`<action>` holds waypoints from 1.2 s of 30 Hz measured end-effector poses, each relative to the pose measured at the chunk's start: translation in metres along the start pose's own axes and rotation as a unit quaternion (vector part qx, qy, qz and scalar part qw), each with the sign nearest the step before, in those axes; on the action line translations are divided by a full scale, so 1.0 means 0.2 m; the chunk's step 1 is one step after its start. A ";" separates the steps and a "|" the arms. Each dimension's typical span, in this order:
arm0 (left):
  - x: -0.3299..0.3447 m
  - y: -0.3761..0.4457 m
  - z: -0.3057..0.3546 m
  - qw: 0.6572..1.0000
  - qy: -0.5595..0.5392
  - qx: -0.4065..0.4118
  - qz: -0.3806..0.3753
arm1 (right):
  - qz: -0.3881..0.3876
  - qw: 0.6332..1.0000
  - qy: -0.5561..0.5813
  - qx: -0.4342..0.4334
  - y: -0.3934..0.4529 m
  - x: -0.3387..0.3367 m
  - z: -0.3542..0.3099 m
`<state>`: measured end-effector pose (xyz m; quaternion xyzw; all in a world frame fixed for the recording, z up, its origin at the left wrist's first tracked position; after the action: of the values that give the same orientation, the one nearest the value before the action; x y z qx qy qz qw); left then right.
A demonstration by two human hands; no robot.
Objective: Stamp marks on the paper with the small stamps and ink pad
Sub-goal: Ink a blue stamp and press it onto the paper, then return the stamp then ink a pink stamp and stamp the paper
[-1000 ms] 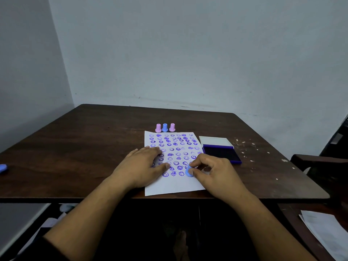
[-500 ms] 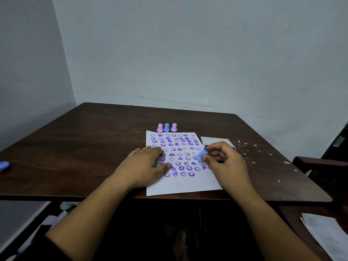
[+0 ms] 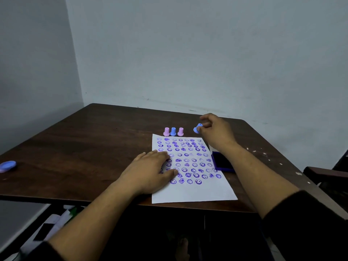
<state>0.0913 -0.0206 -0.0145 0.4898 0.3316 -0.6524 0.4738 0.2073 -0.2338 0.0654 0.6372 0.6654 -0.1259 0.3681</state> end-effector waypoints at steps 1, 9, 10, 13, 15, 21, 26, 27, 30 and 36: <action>0.00 0.00 0.00 1.000 0.000 -0.001 0.000 | -0.007 1.000 -0.025 0.001 0.05 0.03 0.01; 0.01 0.00 0.00 1.000 0.005 -0.003 0.001 | -0.072 0.985 -0.156 0.023 0.28 0.22 0.09; 0.01 0.00 0.00 1.000 0.006 -0.003 0.001 | -0.074 0.984 -0.163 0.026 0.30 0.23 0.10; 0.01 0.00 0.00 1.000 0.006 -0.004 0.004 | -0.077 0.980 -0.182 0.036 0.34 0.25 0.13; 0.00 0.00 0.00 1.000 0.006 -0.004 0.006 | -0.078 0.979 -0.186 0.041 0.36 0.26 0.14; 0.01 0.01 0.00 1.000 0.008 -0.002 0.004 | -0.078 0.973 -0.213 0.037 0.36 0.28 0.16; 0.01 0.00 0.00 1.000 0.010 -0.005 -0.001 | -0.088 0.972 -0.213 0.038 0.35 0.28 0.14; 0.01 0.00 0.00 1.000 0.010 -0.005 -0.003 | -0.090 0.973 -0.208 0.036 0.35 0.28 0.13; 0.01 0.00 0.00 1.000 0.011 -0.005 -0.003 | -0.095 0.978 -0.183 0.013 0.36 0.30 0.08; 0.02 0.00 0.00 1.000 0.012 -0.005 -0.001 | -0.123 0.976 -0.182 -0.014 0.37 0.38 0.01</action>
<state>0.0919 -0.0214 -0.0175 0.4949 0.3407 -0.6456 0.4713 0.2845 -0.1659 0.0362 0.5120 0.6622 -0.2748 0.4731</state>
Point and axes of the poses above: each hand's wrist, its own y-axis towards the middle knuckle, its own x-axis out of the palm, z = x × y, the point moved 10 cm from there along y, towards the middle knuckle, and after that the axes turned 11 degrees about -z, right-handed, at the moved point
